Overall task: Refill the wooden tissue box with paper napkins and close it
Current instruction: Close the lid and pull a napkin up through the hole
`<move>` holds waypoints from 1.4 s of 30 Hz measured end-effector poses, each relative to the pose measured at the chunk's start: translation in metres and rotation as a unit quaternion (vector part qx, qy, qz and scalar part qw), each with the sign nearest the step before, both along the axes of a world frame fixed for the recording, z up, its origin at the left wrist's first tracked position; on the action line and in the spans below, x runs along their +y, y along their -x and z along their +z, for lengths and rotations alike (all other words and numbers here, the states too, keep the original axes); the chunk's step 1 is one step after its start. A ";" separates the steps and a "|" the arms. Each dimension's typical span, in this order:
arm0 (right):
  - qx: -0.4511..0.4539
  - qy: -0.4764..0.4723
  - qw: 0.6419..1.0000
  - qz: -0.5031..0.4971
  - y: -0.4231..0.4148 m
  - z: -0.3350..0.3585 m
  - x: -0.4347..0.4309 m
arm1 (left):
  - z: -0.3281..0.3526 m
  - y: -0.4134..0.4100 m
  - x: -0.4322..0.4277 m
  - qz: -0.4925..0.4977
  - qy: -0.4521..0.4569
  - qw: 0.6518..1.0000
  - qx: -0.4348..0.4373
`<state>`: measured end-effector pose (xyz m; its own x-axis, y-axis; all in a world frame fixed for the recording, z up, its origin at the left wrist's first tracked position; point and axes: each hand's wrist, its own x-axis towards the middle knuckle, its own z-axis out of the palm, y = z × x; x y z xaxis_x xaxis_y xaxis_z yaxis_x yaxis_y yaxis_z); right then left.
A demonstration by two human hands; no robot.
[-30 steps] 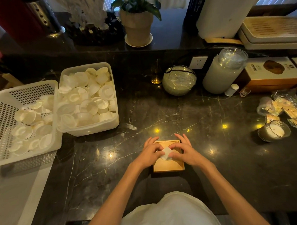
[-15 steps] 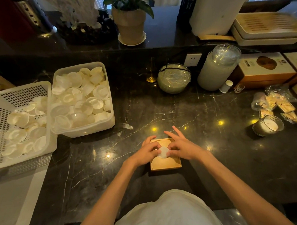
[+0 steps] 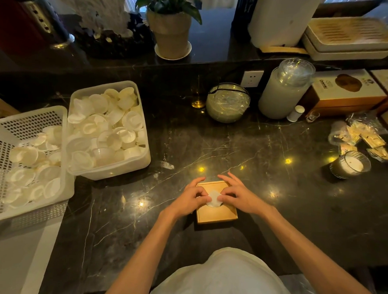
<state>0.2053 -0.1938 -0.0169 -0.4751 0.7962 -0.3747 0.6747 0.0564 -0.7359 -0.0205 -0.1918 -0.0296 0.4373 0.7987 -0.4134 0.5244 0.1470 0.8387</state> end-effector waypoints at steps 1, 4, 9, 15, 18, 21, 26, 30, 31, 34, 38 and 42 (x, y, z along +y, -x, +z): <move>0.022 0.008 1.000 -0.019 0.000 -0.002 -0.003 | 0.000 0.001 -0.001 0.004 0.001 1.000 -0.006; 0.063 0.023 0.996 -0.059 0.002 -0.007 -0.009 | 0.000 0.004 -0.003 0.029 0.001 0.999 -0.019; 0.086 0.015 0.992 -0.090 0.002 -0.010 -0.011 | 0.001 0.001 -0.010 0.048 0.013 0.999 -0.021; 0.078 0.011 0.991 -0.112 0.002 -0.012 -0.013 | 0.002 -0.003 -0.014 0.078 0.015 0.996 -0.041; 0.089 0.008 0.989 -0.115 0.002 -0.016 -0.015 | 0.002 -0.005 -0.015 0.083 0.018 0.996 -0.040; 0.090 0.003 0.989 -0.120 0.002 -0.018 -0.015 | 0.002 -0.005 -0.016 0.084 0.022 0.995 -0.040; 0.082 -0.003 0.987 -0.136 0.006 -0.018 -0.015 | 0.007 -0.005 -0.016 0.072 0.029 0.996 -0.047; 0.090 -0.006 0.985 -0.148 0.003 -0.015 -0.016 | 0.011 -0.007 -0.015 0.072 0.036 0.996 -0.034; 0.086 -0.006 0.985 -0.148 0.003 -0.014 -0.015 | 0.011 -0.007 -0.015 0.072 0.034 0.996 -0.032; 0.073 -0.007 0.986 -0.147 0.007 -0.014 -0.015 | 0.011 -0.007 -0.015 0.071 0.032 0.996 -0.034; 0.067 -0.010 0.987 -0.145 0.009 -0.018 -0.015 | 0.009 -0.006 -0.016 0.072 0.030 0.996 -0.035; 0.060 -0.006 0.988 -0.142 0.008 -0.016 -0.015 | 0.006 -0.007 -0.014 0.066 0.029 0.997 -0.032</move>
